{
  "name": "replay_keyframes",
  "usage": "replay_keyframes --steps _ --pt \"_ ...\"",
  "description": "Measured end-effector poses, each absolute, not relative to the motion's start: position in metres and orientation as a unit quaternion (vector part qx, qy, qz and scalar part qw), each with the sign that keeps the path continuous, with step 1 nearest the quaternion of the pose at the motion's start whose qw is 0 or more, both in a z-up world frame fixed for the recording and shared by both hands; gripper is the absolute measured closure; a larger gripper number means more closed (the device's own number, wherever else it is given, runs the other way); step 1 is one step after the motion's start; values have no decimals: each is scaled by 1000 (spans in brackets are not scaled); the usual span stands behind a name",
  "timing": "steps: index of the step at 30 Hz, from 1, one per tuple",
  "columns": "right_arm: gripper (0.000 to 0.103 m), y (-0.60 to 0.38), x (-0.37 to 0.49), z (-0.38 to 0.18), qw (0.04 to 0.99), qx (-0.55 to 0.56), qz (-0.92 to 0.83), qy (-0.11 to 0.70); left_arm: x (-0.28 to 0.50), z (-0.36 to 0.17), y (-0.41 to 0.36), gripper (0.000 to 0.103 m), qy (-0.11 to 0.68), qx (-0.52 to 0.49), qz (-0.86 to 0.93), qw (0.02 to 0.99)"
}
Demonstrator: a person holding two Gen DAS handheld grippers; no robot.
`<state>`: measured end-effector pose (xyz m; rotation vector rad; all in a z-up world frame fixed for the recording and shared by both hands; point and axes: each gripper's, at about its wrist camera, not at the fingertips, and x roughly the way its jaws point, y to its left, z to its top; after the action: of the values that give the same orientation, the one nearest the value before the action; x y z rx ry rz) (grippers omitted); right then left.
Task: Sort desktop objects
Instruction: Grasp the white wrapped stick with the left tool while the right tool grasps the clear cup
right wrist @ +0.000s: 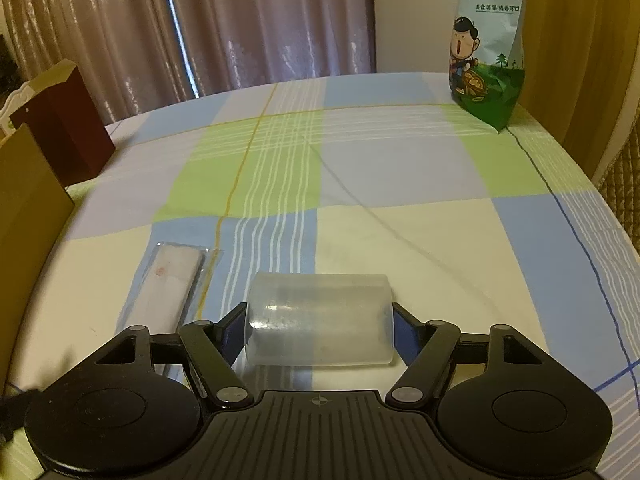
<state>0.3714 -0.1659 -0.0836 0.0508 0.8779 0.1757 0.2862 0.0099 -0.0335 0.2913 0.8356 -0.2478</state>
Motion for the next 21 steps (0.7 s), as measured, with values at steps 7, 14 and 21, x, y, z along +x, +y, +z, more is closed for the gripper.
replay_keyframes --steps 7,14,21 --pt "32 -180 355 -75 904 16 96 416 292 -37 -10 15 402 148 -135 893" --pt "32 -207 330 -67 906 16 86 415 301 -62 -34 19 418 158 -147 882" --pt "32 -226 313 -56 908 16 82 410 316 -89 -38 45 457 126 -135 870"
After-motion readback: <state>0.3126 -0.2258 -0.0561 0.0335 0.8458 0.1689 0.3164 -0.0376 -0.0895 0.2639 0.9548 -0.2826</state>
